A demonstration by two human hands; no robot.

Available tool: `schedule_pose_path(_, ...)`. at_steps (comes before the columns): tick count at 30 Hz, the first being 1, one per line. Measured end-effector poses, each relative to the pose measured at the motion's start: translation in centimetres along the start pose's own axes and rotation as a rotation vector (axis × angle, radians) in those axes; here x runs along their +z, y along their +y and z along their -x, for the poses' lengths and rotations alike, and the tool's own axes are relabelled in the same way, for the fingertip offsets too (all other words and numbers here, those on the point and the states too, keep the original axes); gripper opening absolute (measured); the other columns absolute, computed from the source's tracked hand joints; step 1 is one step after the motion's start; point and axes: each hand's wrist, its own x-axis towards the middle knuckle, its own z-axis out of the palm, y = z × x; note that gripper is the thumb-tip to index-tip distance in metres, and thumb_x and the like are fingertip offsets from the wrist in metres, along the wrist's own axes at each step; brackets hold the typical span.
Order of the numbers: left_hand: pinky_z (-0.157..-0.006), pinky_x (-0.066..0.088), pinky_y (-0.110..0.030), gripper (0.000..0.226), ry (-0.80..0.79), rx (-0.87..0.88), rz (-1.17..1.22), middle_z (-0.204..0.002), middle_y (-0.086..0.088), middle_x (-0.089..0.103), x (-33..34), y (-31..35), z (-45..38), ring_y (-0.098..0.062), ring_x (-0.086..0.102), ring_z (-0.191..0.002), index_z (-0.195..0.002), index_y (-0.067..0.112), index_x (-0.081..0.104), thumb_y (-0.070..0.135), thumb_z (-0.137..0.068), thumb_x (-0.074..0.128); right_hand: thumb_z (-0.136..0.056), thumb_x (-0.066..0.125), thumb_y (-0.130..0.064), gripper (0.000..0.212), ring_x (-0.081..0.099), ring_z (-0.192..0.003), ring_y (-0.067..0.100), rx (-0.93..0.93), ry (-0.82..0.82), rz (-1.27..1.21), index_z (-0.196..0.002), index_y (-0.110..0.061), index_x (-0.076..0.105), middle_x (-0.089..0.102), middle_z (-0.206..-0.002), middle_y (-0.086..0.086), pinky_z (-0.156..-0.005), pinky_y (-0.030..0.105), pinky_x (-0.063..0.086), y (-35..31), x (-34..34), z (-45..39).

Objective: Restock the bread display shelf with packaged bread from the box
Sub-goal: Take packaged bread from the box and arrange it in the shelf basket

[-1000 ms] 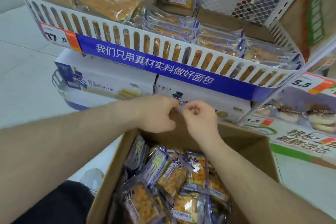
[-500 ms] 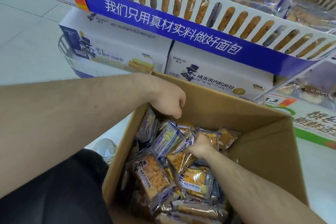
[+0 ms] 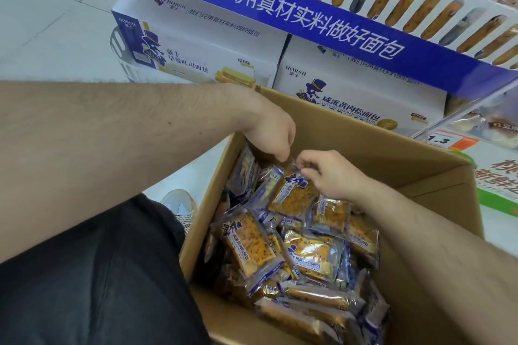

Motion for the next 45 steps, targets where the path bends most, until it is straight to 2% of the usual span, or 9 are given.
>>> schedule_pose_path(6, -0.100, 0.048, -0.036, 0.033, 0.115, -0.031, 0.110, -0.125, 0.001, 0.063, 0.8, -2.1, 1.8, -0.019, 0.058, -0.113, -0.125, 0.017, 0.063, 0.018, -0.093, 0.054, -0.098, 0.054, -0.016, 0.024, 0.059, -0.099, 0.022, -0.227, -0.450, 0.209, -0.119, -0.014, 0.066, 0.066, -0.108, 0.003, -0.076, 0.025, 0.041, -7.0, 5.0, -2.7)
schedule_pose_path(12, -0.101, 0.047, -0.037, 0.030, 0.150, 0.006, 0.153, -0.123, 0.004, 0.063, 1.6, -2.2, 2.2, -0.016, 0.058, -0.113, -0.124, 0.020, 0.063, 0.023, -0.095, 0.056, -0.078, 0.072, -0.051, 0.061, 0.059, -0.107, 0.026, 0.302, -0.070, -0.075, -0.127, -0.020, 0.052, 0.058, -0.119, 0.005, -0.087, 0.037, 0.055, -5.8, 11.7, -1.3)
schedule_pose_path(16, -0.102, 0.047, -0.036, 0.031, 0.112, 0.031, 0.133, -0.125, 0.003, 0.062, 1.9, -1.9, 2.4, -0.016, 0.058, -0.114, -0.126, 0.018, 0.062, 0.023, -0.096, 0.055, -0.077, 0.080, -0.046, 0.072, 0.056, -0.098, 0.014, 0.586, -0.230, -0.449, -0.135, -0.016, 0.050, 0.057, -0.111, -0.004, -0.085, 0.027, 0.049, -5.2, 12.9, 0.9)
schedule_pose_path(23, -0.098, 0.046, -0.028, 0.032, 0.134, 0.047, 0.131, -0.125, 0.004, 0.062, 2.1, -0.8, 2.5, -0.015, 0.057, -0.114, -0.127, 0.019, 0.061, 0.021, -0.096, 0.055, -0.069, 0.090, -0.032, 0.090, 0.059, -0.102, 0.015, 0.606, -0.347, -0.674, -0.143, -0.013, 0.043, 0.056, -0.108, -0.007, -0.092, 0.029, 0.052, -5.5, 13.7, 1.9)
schedule_pose_path(27, -0.099, 0.047, -0.031, 0.035, 0.099, 0.051, 0.100, -0.127, 0.003, 0.062, 2.5, -0.7, 2.1, -0.015, 0.057, -0.113, -0.130, 0.019, 0.059, 0.026, -0.096, 0.056, -0.065, 0.092, -0.031, 0.101, 0.049, -0.122, 0.018, 0.585, -0.369, -0.779, -0.148, -0.011, 0.036, 0.050, -0.142, 0.000, -0.101, 0.029, 0.042, -3.8, 13.0, 3.3)
schedule_pose_path(32, -0.110, 0.037, -0.033, 0.087, -0.039, 0.067, 0.217, -0.153, 0.000, 0.040, 3.5, -0.2, 1.2, -0.019, 0.043, -0.135, -0.153, 0.021, 0.026, 0.058, -0.085, 0.065, -0.045, 0.097, -0.049, 0.125, 0.050, -0.131, 0.025, 0.490, -0.305, -0.935, -0.150, -0.017, 0.035, 0.049, -0.148, 0.007, -0.114, 0.042, 0.036, -2.1, 7.4, 5.0)
schedule_pose_path(35, -0.107, 0.038, -0.029, 0.100, -0.148, 0.091, 0.294, -0.155, -0.003, 0.036, 3.9, 0.7, 1.2, -0.020, 0.044, -0.135, -0.156, 0.018, 0.016, 0.051, -0.080, 0.072, -0.049, 0.094, -0.052, 0.091, 0.067, -0.108, 0.025, 0.420, -0.328, -0.944, -0.123, -0.011, 0.059, 0.070, -0.118, 0.009, -0.101, 0.046, 0.051, -2.1, 3.6, 6.2)
schedule_pose_path(38, -0.100, 0.051, -0.040, 0.071, -0.230, 0.124, 0.545, -0.130, -0.006, 0.061, 4.1, 1.5, 0.9, -0.023, 0.064, -0.114, -0.142, 0.017, 0.043, 0.035, -0.081, 0.076, -0.078, 0.078, -0.045, 0.046, 0.074, -0.088, 0.022, 0.372, -0.305, -1.031, -0.111, -0.014, 0.069, 0.077, -0.099, 0.008, -0.086, 0.040, 0.059, -2.9, 0.8, 7.5)
schedule_pose_path(45, -0.085, 0.056, -0.042, 0.039, -0.389, 0.170, 0.733, -0.111, -0.009, 0.074, 5.2, 2.3, 0.1, -0.027, 0.071, -0.103, -0.121, 0.015, 0.061, 0.020, -0.085, 0.076, -0.069, 0.058, -0.077, 0.084, 0.072, -0.101, 0.034, 0.592, -0.152, -1.245, -0.120, -0.012, 0.069, 0.075, -0.108, 0.016, -0.094, 0.050, 0.055, -2.7, 0.3, 8.0)
